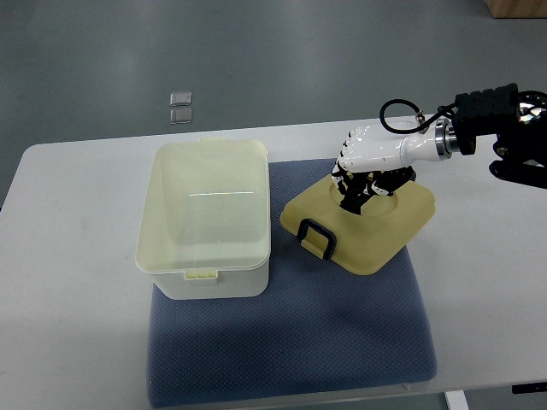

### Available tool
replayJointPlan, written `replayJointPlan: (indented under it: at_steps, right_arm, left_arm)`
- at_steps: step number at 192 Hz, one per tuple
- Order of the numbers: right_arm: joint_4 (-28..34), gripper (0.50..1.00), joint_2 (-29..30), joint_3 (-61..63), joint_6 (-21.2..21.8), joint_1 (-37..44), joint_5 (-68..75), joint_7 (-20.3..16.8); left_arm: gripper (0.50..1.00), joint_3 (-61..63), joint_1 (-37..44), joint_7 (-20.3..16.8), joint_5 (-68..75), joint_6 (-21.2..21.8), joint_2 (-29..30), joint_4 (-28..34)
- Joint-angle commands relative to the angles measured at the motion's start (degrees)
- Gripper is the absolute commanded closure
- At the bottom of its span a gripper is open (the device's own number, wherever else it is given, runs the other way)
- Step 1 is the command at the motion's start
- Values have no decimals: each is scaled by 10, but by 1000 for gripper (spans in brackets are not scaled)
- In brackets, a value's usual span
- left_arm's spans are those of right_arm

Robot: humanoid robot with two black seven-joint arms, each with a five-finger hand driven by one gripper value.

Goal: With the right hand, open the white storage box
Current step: 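Carry the lid away from the box and lower it onto the cushion, then open the right hand and release the lid handle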

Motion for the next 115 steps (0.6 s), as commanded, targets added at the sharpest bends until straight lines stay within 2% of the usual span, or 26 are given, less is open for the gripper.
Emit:
replayJointPlan:
  at_steps: [1, 13, 18, 24, 27, 28, 29, 35, 57, 64, 91, 115]
  right_arm:
    - [0, 1000, 0, 1, -4, -10, -2, 0]
    - [0, 1000, 0, 1, -12, -13, -1, 0]
    - [-1, 930, 0, 1, -16, -14, 0, 0]
    - [-1, 904, 0, 1, -17, -15, 0, 0]
    - [-1, 859, 0, 1, -17, -15, 0, 0]
    - [-1, 859, 0, 1, -17, -15, 0, 0]
    - [-1, 832, 0, 1, -17, -15, 1, 0]
    - [-1, 785, 0, 1, -18, -16, 4, 0]
    - [-4, 742, -1, 1, -19, -15, 8, 0]
    - [-9, 699, -2, 4, -20, -15, 8, 0]
    - [-29, 689, -3, 41, -18, -25, 23, 0]
    - [-48, 691, -10, 101, -3, -44, 100, 0]
  left_arm:
    - [500, 0, 0, 0, 0, 0, 0, 0]
    - [500, 0, 0, 0, 0, 0, 0, 0]
    - [500, 0, 0, 0, 0, 1, 0, 0]
    - [500, 0, 0, 0, 0, 0, 0, 0]
    - [500, 0, 0, 0, 0, 0, 0, 0]
    - [500, 0, 0, 0, 0, 0, 0, 0]
    - [500, 0, 0, 0, 0, 1, 0, 0]
    - [500, 0, 0, 0, 0, 0, 0, 0]
    - [500, 0, 0, 0, 0, 0, 0, 0]
    - [500, 0, 0, 0, 0, 0, 0, 0]
    - [500, 0, 0, 0, 0, 0, 0, 0]
    - [500, 0, 0, 0, 0, 0, 0, 0]
